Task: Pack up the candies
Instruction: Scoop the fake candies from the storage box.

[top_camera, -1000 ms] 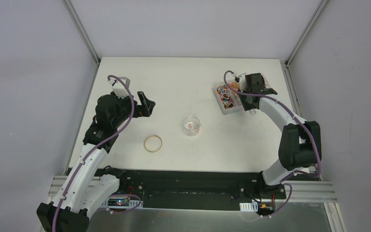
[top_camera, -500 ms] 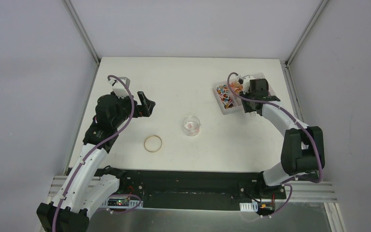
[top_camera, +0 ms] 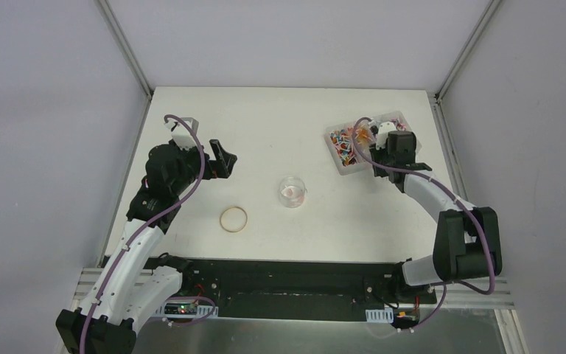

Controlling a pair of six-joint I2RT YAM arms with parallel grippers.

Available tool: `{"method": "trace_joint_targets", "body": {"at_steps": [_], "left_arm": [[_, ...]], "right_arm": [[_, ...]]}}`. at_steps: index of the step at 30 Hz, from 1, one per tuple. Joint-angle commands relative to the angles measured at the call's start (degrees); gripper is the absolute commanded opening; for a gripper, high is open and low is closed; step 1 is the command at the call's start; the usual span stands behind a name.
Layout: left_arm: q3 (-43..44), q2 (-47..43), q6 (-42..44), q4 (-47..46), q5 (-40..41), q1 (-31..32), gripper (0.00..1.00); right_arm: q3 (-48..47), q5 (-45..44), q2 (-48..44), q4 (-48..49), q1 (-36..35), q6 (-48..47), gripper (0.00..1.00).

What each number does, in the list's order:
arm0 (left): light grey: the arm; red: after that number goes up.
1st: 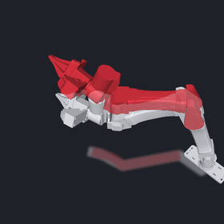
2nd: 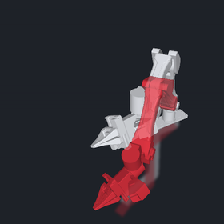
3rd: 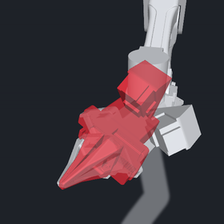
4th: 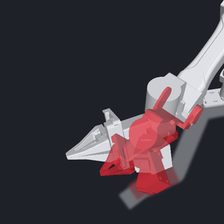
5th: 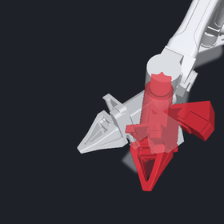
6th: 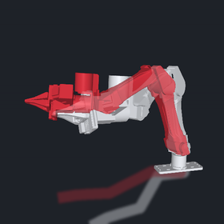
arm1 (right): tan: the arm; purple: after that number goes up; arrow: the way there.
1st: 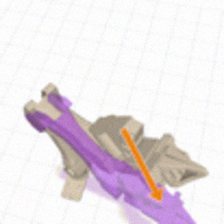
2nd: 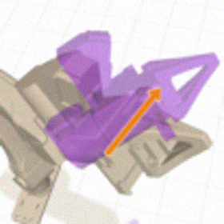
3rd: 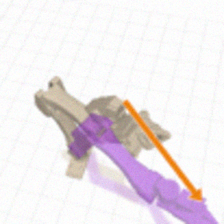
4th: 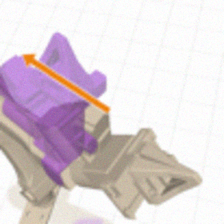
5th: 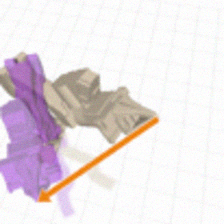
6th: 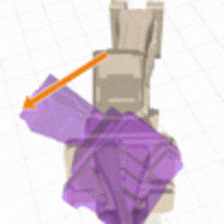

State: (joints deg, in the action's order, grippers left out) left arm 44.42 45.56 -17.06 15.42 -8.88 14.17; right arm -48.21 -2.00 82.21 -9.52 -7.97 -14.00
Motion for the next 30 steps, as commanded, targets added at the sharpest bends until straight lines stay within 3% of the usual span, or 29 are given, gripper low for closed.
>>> {"method": "trace_joint_targets", "body": {"at_steps": [1, 14, 30], "left_arm": [[-0.04, -0.80, 0.62, -1.09, 0.45, -0.12, 0.99], [-0.04, -0.91, 0.62, -1.16, 0.58, -0.11, 0.99], [-0.04, -0.78, 0.62, -1.09, 0.36, -0.11, 0.99]], "right_arm": [[3.07, -0.65, -4.00, 4.08, 1.29, 0.22, 0.00], [7.81, -0.02, -9.53, 7.97, 1.73, -0.98, 0.00], [7.27, 1.45, -17.43, 5.56, 1.73, -3.38, 0.00]]}}
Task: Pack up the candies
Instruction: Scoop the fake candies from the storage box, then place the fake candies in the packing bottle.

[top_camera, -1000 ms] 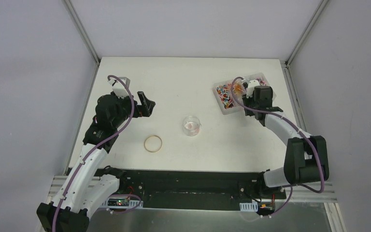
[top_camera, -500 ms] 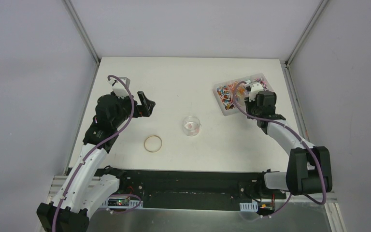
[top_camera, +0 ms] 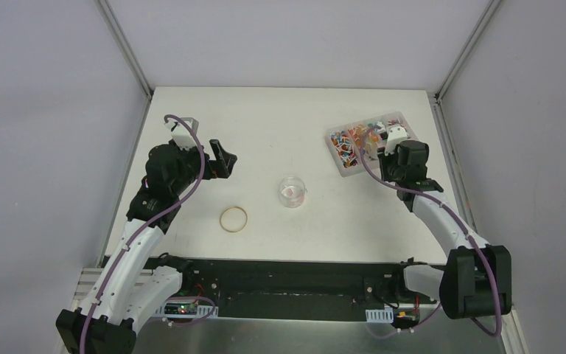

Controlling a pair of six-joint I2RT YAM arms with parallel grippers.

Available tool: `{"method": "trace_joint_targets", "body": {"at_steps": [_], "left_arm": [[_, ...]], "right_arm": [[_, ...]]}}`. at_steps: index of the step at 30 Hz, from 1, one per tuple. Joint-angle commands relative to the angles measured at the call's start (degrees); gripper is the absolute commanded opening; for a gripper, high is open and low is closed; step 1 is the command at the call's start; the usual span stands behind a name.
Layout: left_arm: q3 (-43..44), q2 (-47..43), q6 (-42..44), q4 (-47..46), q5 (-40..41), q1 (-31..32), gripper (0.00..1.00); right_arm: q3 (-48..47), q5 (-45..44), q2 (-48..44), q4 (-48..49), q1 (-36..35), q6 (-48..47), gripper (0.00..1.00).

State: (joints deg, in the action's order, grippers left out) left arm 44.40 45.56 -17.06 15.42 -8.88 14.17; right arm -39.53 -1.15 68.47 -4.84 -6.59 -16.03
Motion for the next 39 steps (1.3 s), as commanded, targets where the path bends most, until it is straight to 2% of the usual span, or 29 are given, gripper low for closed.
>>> {"method": "trace_joint_targets", "body": {"at_steps": [1, 6, 12, 30, 39], "left_arm": [[-0.02, -0.82, 0.61, -1.09, 0.36, -0.16, 0.99], [-0.02, -0.81, 0.54, -1.13, 0.27, -0.11, 0.99], [-0.02, -0.91, 0.54, -1.11, 0.26, -0.11, 0.99], [-0.02, -1.00, 0.45, -1.09, 0.10, -0.05, 0.99], [0.03, -0.89, 0.45, -1.12, -0.08, -0.03, 0.99]], "right_arm": [[-1.42, 0.62, -4.36, 0.70, 0.35, -1.58, 0.00], [-1.96, 0.64, -7.44, 0.16, 0.38, -2.62, 0.00], [0.83, 5.97, -11.91, 4.42, 0.35, -3.54, 0.00], [3.19, 13.56, -15.38, 9.92, 0.35, -5.02, 0.00], [-1.95, 19.02, -13.71, 1.80, 0.11, -10.25, 0.00]]}}
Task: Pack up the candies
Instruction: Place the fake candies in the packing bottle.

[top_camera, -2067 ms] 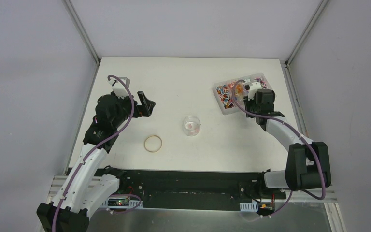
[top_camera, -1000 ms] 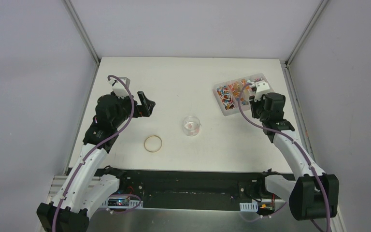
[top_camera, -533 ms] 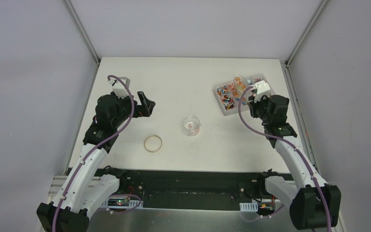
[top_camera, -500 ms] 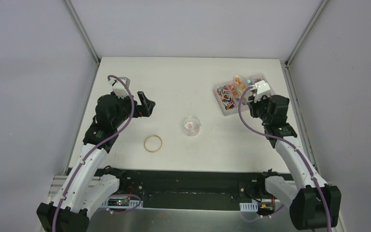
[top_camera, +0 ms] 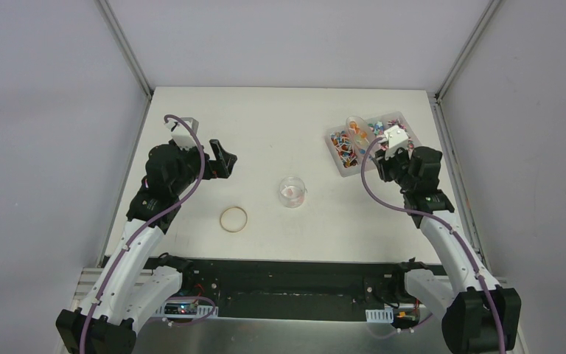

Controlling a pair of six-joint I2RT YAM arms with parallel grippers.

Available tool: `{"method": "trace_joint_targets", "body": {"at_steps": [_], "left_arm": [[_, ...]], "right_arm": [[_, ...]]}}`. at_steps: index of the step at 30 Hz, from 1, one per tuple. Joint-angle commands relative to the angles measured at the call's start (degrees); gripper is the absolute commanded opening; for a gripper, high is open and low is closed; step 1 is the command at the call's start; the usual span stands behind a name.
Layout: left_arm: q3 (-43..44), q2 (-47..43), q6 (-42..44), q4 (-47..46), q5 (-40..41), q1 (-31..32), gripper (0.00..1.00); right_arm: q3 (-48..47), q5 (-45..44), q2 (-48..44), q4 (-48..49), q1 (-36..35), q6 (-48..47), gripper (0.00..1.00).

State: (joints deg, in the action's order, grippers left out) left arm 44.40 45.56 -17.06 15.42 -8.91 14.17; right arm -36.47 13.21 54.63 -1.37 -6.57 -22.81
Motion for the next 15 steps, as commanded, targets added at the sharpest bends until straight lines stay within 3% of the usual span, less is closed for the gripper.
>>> {"method": "trace_joint_targets", "body": {"at_steps": [1, 15], "left_arm": [[-0.01, -0.91, 0.43, -1.14, -0.06, -0.02, 0.99], [0.06, -0.73, 0.15, -0.86, 3.62, -0.02, 0.98]], "right_arm": [[-5.69, 5.54, 0.36, -2.83, 0.03, -4.01, 0.00], [-8.79, 11.81, -0.21, -13.96, -5.69, -14.97, 0.00]]}}
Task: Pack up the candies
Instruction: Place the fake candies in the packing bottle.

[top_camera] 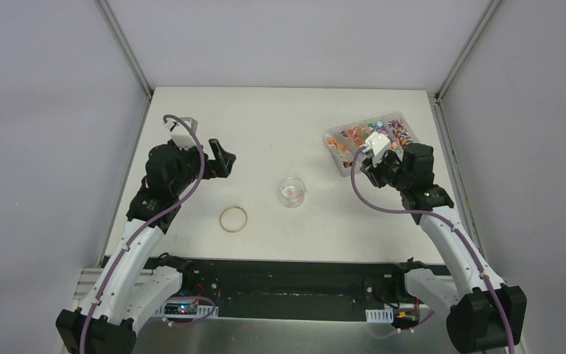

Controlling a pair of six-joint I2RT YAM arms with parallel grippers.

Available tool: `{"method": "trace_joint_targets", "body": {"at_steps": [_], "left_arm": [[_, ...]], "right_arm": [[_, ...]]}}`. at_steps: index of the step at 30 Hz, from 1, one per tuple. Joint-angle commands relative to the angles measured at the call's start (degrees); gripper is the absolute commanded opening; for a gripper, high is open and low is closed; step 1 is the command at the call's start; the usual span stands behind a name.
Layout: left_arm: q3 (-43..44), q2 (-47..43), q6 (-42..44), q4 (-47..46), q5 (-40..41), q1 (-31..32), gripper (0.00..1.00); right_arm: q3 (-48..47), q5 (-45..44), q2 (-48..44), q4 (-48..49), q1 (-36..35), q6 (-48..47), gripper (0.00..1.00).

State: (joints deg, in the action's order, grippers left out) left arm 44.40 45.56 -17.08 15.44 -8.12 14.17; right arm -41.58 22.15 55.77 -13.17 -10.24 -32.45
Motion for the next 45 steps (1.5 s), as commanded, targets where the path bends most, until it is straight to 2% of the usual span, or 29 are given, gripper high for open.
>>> {"method": "trace_joint_targets", "body": {"at_steps": [1, 14, 30, 45], "left_arm": [[0.07, -0.74, 0.08, -0.92, 3.23, -0.02, 0.98], [-0.30, -0.82, -0.85, -1.30, 4.90, -0.03, 0.99], [-0.37, -0.81, -0.59, -1.29, 4.96, -0.02, 0.99], [-0.38, -1.00, -0.33, -1.34, 5.14, -0.02, 0.99]], "right_arm": [[-3.99, 3.00, -1.12, -3.17, -2.71, -6.05, 0.00], [-5.08, 2.75, -0.99, -10.06, -11.81, -14.95, 0.00], [-9.29, -9.48, 2.74, -17.55, -22.08, -18.40, 0.00], [-11.84, -17.30, 5.92, -21.20, -27.90, -18.72, 0.00]]}}
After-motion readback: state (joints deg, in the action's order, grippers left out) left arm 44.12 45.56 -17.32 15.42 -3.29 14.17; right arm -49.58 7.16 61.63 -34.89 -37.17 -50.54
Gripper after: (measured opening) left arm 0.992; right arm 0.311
